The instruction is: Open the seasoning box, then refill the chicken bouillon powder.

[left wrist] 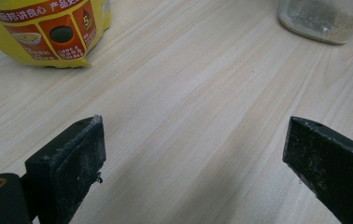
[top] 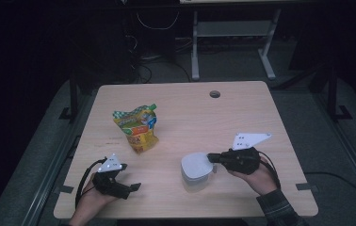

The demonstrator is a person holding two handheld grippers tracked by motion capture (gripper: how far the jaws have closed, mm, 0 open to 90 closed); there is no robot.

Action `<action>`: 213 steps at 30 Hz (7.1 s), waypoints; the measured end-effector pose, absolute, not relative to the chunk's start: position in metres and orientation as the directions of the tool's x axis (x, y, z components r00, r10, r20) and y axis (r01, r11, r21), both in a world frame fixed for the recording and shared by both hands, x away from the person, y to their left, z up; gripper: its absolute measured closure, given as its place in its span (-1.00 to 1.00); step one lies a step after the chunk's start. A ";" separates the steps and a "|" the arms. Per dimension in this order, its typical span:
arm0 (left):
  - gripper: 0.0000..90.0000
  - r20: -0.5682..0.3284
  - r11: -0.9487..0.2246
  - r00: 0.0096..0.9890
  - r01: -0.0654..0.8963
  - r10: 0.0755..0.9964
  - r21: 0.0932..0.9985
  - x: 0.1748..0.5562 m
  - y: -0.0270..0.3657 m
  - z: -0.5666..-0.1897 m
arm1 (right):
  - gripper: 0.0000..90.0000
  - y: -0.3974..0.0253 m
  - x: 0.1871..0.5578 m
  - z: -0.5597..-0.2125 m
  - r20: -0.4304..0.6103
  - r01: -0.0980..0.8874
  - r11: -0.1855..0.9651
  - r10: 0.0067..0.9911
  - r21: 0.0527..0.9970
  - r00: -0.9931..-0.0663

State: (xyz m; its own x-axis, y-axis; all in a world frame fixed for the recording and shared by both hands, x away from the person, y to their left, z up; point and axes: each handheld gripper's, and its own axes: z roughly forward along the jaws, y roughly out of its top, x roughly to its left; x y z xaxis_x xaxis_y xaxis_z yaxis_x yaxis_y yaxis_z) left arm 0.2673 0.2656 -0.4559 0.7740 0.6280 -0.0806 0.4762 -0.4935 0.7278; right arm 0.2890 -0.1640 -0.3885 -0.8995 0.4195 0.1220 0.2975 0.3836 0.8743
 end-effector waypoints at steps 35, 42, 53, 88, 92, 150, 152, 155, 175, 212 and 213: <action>-0.88 -0.088 -0.485 0.771 0.481 0.631 0.730 0.267 0.264 -0.457 | 1.00 -0.172 0.294 -0.398 0.135 0.323 0.386 0.440 0.864 -0.888; -0.88 -0.091 -0.484 0.770 0.483 0.632 0.730 0.267 0.264 -0.457 | 1.00 -0.173 0.295 -0.401 0.138 0.330 0.397 0.440 0.857 -0.887; -0.88 -0.089 -0.489 0.771 0.483 0.631 0.727 0.267 0.264 -0.457 | 1.00 -0.175 0.296 -0.406 0.149 0.346 0.398 0.447 0.850 -0.882; -0.88 -0.092 -0.476 0.767 0.482 0.635 0.736 0.267 0.271 -0.453 | -0.38 -0.230 0.275 -0.442 0.078 0.441 0.314 0.737 0.841 -0.672; -0.88 -0.088 -0.473 0.765 0.480 0.638 0.739 0.267 0.272 -0.452 | -0.46 -0.233 0.267 -0.447 0.065 0.448 0.307 0.762 0.840 -0.644; -0.88 -0.042 -0.347 0.767 0.338 0.641 0.875 0.341 0.312 -0.360 | -0.62 -0.254 0.260 -0.457 0.047 0.461 0.286 0.809 0.840 -0.587; -0.88 -0.043 -0.347 0.767 0.338 0.640 0.875 0.344 0.311 -0.358 | -0.62 -0.254 0.260 -0.457 0.050 0.464 0.283 0.810 0.839 -0.585; -0.87 -0.040 -0.346 0.782 0.321 0.622 0.882 0.353 0.309 -0.354 | -0.62 -0.254 0.260 -0.457 0.051 0.465 0.283 0.809 0.839 -0.585; -0.45 -0.049 -0.335 0.830 0.277 0.555 0.901 0.389 0.298 -0.363 | -0.61 -0.252 0.260 -0.457 0.050 0.464 0.289 0.804 0.837 -0.592; 1.00 -0.127 -0.293 0.864 0.299 0.488 0.908 0.385 0.305 -0.368 | -0.56 -0.253 0.259 -0.457 0.047 0.465 0.295 0.804 0.835 -0.593; 1.00 -0.130 -0.287 0.863 0.300 0.489 0.910 0.385 0.304 -0.368 | -0.56 -0.253 0.259 -0.457 0.047 0.467 0.295 0.804 0.834 -0.592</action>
